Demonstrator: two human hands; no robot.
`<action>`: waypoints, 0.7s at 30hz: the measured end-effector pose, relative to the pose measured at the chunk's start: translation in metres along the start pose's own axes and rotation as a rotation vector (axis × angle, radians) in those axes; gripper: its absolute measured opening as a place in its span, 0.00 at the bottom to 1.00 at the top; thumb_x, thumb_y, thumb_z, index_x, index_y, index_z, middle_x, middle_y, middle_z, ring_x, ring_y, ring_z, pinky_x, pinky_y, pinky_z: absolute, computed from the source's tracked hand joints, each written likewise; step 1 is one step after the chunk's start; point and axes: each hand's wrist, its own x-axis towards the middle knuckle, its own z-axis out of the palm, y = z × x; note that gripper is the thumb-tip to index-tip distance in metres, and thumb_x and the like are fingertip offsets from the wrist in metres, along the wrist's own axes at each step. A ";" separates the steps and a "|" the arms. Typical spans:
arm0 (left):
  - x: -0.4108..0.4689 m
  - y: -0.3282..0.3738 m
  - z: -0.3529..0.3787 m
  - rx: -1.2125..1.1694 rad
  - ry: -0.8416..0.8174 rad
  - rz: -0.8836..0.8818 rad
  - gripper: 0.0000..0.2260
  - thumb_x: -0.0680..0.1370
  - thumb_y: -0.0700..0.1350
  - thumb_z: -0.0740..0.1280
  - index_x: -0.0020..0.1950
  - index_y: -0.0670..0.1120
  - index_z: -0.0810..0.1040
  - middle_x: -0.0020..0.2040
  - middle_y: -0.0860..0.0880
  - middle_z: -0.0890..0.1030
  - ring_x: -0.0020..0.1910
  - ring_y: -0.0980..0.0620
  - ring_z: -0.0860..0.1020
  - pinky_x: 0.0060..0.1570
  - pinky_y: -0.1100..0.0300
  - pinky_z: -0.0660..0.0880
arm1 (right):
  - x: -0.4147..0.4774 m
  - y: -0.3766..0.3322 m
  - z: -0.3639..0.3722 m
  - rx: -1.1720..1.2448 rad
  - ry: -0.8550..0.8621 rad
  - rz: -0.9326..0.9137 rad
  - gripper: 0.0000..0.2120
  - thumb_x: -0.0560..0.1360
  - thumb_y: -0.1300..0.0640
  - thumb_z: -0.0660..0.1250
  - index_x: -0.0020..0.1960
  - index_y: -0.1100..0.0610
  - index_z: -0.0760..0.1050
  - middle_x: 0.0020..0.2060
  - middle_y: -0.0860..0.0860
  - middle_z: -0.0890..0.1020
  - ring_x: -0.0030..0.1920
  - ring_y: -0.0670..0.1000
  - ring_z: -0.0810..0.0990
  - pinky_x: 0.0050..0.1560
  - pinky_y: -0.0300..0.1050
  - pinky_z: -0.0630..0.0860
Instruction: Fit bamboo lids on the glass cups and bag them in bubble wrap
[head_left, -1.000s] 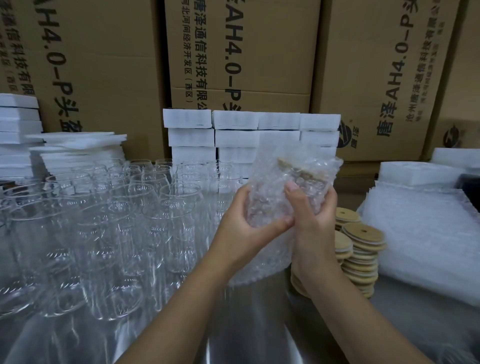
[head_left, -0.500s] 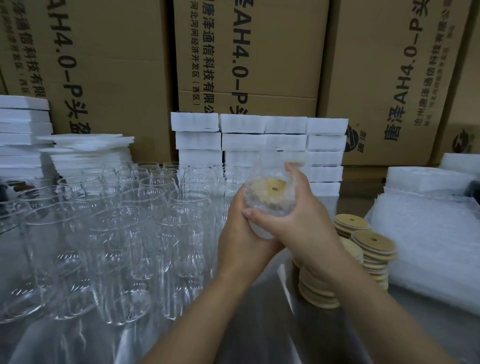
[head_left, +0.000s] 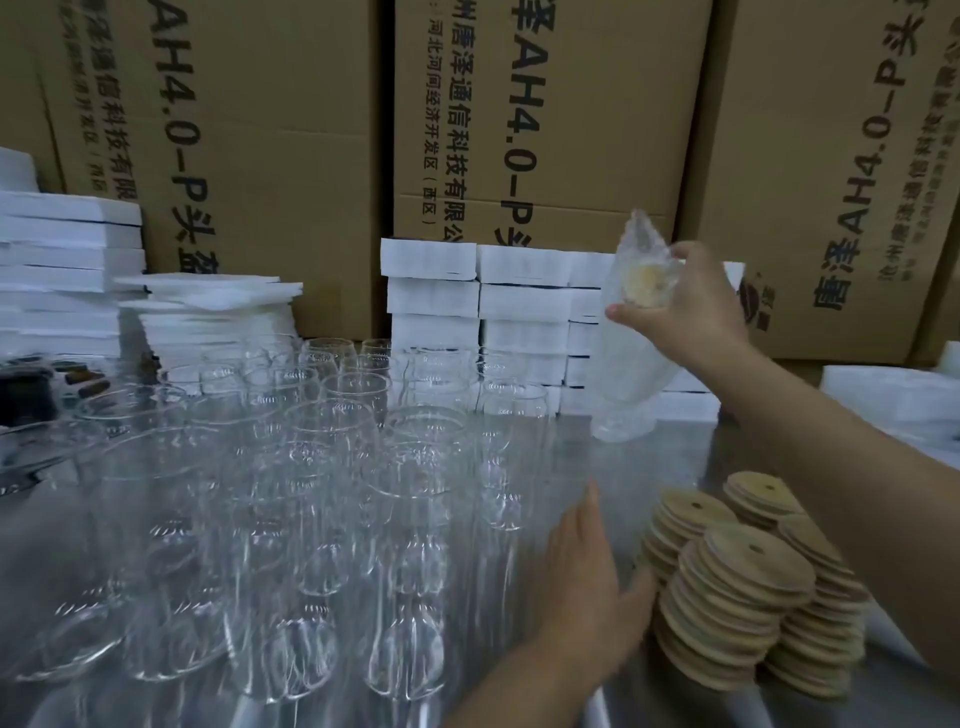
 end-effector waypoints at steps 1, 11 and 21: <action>0.002 -0.002 0.000 0.040 -0.010 -0.011 0.35 0.80 0.50 0.60 0.80 0.46 0.42 0.79 0.48 0.54 0.76 0.52 0.55 0.73 0.59 0.52 | 0.005 0.006 0.011 -0.005 -0.013 0.021 0.37 0.66 0.48 0.78 0.68 0.56 0.62 0.64 0.54 0.70 0.58 0.56 0.74 0.47 0.45 0.67; 0.005 -0.012 0.008 0.079 -0.054 -0.029 0.37 0.78 0.52 0.63 0.80 0.50 0.45 0.77 0.50 0.58 0.75 0.52 0.56 0.72 0.57 0.56 | 0.033 0.035 0.113 -0.195 -0.337 0.203 0.23 0.73 0.51 0.72 0.61 0.60 0.69 0.62 0.59 0.63 0.57 0.59 0.71 0.53 0.48 0.75; 0.007 -0.012 0.009 0.086 -0.078 -0.018 0.38 0.77 0.52 0.64 0.80 0.51 0.45 0.77 0.50 0.59 0.75 0.49 0.56 0.72 0.55 0.58 | 0.028 0.053 0.133 -0.556 -0.565 0.048 0.29 0.80 0.66 0.55 0.78 0.58 0.49 0.76 0.61 0.40 0.77 0.61 0.45 0.73 0.53 0.56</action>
